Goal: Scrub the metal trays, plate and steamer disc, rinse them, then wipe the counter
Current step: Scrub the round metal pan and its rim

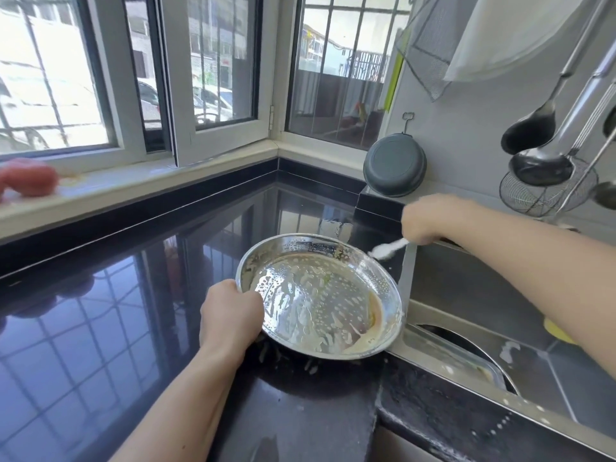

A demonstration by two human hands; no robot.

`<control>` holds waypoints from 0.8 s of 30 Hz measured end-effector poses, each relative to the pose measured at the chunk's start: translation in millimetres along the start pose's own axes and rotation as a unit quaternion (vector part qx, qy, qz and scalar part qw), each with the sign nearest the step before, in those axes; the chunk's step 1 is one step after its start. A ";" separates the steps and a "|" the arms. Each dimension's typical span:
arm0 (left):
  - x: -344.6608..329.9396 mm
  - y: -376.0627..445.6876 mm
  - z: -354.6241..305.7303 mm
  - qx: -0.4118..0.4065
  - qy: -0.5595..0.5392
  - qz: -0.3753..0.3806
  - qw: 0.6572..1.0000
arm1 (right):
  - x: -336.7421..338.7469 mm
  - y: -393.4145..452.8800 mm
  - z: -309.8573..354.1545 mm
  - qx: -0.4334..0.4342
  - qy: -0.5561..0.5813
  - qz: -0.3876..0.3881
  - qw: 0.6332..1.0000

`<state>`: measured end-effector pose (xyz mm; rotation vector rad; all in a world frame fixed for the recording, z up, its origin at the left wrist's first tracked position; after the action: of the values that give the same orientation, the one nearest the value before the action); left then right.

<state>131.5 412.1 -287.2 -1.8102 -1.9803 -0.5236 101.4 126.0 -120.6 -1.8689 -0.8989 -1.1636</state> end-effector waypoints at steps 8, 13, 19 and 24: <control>0.1 -0.3 -1.6 0.005 0.001 -0.011 1.000 | -32.8 -4.3 -39.7 0.016 0.131 -0.061 0.989; -1.6 2.2 1.6 0.010 0.010 -0.009 1.000 | -57.2 -11.9 -27.0 0.046 0.179 -0.006 0.983; -1.7 8.6 5.2 0.012 0.007 -0.011 1.000 | -75.7 -38.6 -42.5 0.031 0.228 0.002 0.973; -6.4 10.6 6.8 0.026 -0.011 -0.006 1.000 | -88.3 -74.2 -51.6 0.021 0.223 0.038 0.974</control>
<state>142.2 411.1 -296.3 -1.7801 -2.0020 -0.4550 -12.5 101.5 -169.5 -1.5040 -0.5896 -1.4270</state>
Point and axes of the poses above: each hand's wrist, its own y-axis towards the middle knuckle, its own x-axis out of the back of the hand, z = x × y, the point moved 2 cm from there along y, towards the middle knuckle, and after that the axes turned 11 degrees about y, right-handed, at the moved point
